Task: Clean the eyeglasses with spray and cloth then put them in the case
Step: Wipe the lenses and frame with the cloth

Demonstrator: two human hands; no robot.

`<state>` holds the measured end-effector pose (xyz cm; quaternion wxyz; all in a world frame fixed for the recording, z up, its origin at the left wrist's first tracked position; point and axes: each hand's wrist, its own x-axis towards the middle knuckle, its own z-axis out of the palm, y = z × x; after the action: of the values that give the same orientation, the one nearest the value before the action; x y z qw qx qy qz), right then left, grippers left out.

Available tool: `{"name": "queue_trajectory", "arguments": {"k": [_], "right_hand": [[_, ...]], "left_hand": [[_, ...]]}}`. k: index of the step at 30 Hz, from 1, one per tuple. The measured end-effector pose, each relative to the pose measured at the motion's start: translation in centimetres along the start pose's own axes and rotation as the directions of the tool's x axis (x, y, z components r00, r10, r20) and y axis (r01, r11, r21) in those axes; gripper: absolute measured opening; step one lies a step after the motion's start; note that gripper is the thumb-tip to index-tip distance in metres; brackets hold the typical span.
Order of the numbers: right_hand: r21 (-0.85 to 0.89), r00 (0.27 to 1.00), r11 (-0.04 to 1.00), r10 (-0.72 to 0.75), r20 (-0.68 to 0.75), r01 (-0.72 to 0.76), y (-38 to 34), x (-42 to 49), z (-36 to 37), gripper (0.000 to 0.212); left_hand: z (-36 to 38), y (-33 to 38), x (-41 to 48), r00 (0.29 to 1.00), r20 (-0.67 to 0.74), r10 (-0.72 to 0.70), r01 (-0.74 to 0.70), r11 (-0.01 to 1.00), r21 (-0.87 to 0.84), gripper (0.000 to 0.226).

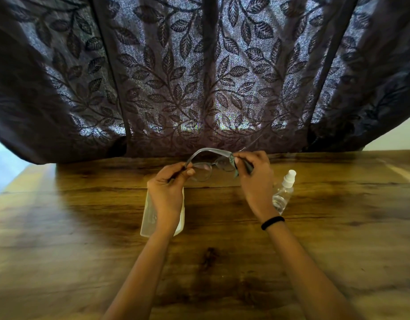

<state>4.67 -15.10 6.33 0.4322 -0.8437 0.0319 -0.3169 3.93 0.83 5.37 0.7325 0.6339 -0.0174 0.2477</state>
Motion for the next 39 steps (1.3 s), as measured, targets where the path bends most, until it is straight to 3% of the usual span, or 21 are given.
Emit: {"name": "queue_trajectory", "arguments": {"k": [11, 18, 29, 39], "right_hand": [[-0.036, 0.976, 0.985, -0.162, 0.146, 0.169, -1.1, -0.9, 0.3, 0.017], [-0.194, 0.993, 0.974, -0.108, 0.046, 0.115, 0.0, 0.5, -0.7, 0.019], [0.053, 0.969, 0.988, -0.153, 0.196, 0.145, -1.0, 0.1, 0.0, 0.018], [-0.04, 0.953, 0.971, -0.222, 0.208, 0.235, 1.3, 0.0, -0.9, 0.03]], "left_hand": [[0.2, 0.3, -0.3, 1.0, 0.013, 0.011, -0.01, 0.999, -0.038, 0.026], [0.2, 0.3, -0.3, 1.0, 0.027, 0.001, 0.001, 0.998, -0.056, 0.023], [0.9, 0.2, 0.1, 1.0, -0.018, 0.005, -0.006, 0.999, -0.043, 0.027], [0.5, -0.4, 0.6, 0.998, -0.061, -0.001, -0.002, 0.999, -0.046, 0.029]]}}
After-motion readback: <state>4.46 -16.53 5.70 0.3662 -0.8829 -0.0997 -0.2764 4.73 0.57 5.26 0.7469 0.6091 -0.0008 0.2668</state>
